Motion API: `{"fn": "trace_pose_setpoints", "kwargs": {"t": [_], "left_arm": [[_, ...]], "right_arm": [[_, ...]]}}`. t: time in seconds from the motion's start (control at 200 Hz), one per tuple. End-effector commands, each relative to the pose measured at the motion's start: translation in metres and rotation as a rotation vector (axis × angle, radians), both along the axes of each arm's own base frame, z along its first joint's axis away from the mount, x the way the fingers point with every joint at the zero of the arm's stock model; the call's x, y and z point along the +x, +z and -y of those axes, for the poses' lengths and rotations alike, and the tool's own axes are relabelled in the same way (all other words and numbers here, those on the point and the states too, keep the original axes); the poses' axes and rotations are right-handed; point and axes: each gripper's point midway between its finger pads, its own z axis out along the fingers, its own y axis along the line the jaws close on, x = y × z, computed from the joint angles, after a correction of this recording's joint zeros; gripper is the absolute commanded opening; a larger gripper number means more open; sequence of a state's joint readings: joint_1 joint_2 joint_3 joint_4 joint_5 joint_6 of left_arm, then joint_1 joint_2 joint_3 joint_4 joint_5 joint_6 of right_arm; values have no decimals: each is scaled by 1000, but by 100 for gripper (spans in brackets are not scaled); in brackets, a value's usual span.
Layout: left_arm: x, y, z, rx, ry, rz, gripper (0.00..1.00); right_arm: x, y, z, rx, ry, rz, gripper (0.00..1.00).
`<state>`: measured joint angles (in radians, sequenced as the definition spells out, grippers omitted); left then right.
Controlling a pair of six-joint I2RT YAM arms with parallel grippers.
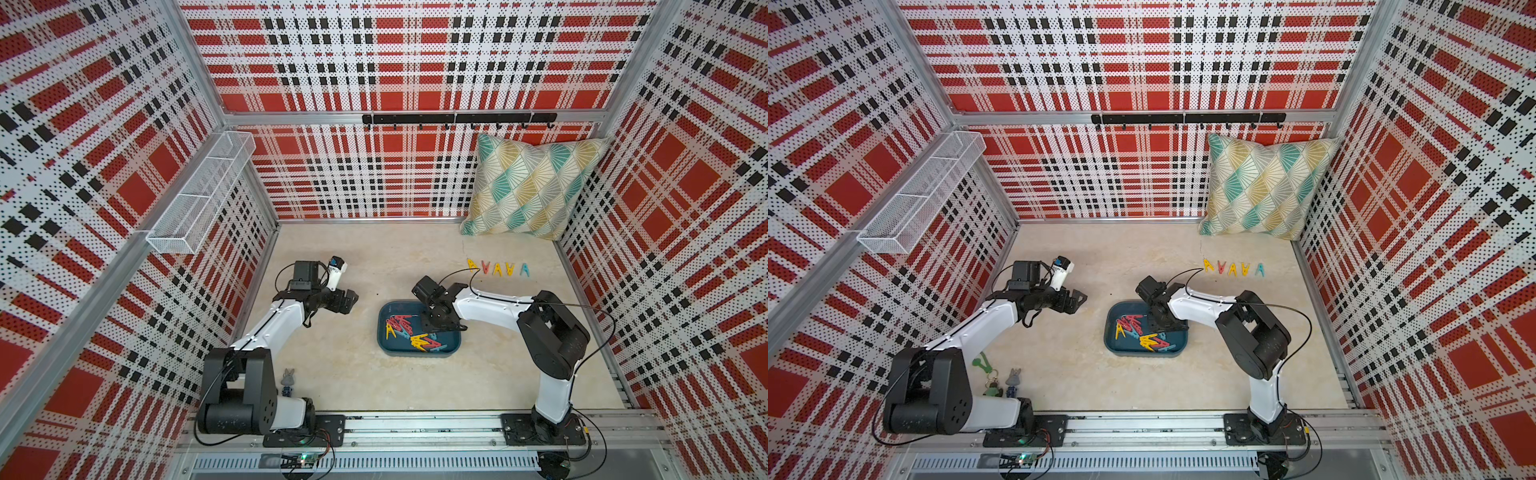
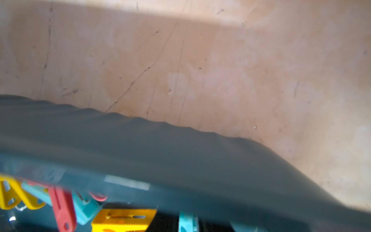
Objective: Take the clothespins out of the storage box
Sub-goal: Pick up the clothespin from the storage box.
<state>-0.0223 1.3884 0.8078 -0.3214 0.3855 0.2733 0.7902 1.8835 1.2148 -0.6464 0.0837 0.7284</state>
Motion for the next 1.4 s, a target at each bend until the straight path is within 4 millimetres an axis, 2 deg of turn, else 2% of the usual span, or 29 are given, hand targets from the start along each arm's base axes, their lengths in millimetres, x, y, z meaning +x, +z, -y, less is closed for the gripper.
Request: {"fn": "trace_pose_setpoints", "kwargs": {"t": [0.0, 0.195, 0.391, 0.752, 0.947, 1.037, 1.167, 1.278, 1.393], "left_arm": [[1, 5, -1, -8, -1, 22, 92], [2, 6, -2, -7, 1, 25, 92], [1, 6, -2, -7, 1, 24, 92], [1, 5, -2, -7, 2, 21, 92], [2, 5, -3, -6, 4, 22, 92], [2, 5, -2, -6, 3, 22, 92], [2, 5, -3, -6, 5, 22, 92], [2, 5, -3, -4, 5, 24, 92], [2, 5, -2, -6, 4, 23, 92]], "right_arm": [[-1, -8, -2, -14, -4, -5, 19], [2, 0, -2, -3, -10, 18, 13], [7, 22, -5, 20, -4, 74, 10], [15, 81, -10, 87, 13, 184, 8], [24, 126, -7, 105, 16, 270, 8], [28, 138, 1, 100, -2, 279, 8], [37, 144, 21, 105, -47, 279, 8], [47, 144, 47, 116, -102, 276, 9], [58, 134, 76, 85, -152, 259, 9]]}}
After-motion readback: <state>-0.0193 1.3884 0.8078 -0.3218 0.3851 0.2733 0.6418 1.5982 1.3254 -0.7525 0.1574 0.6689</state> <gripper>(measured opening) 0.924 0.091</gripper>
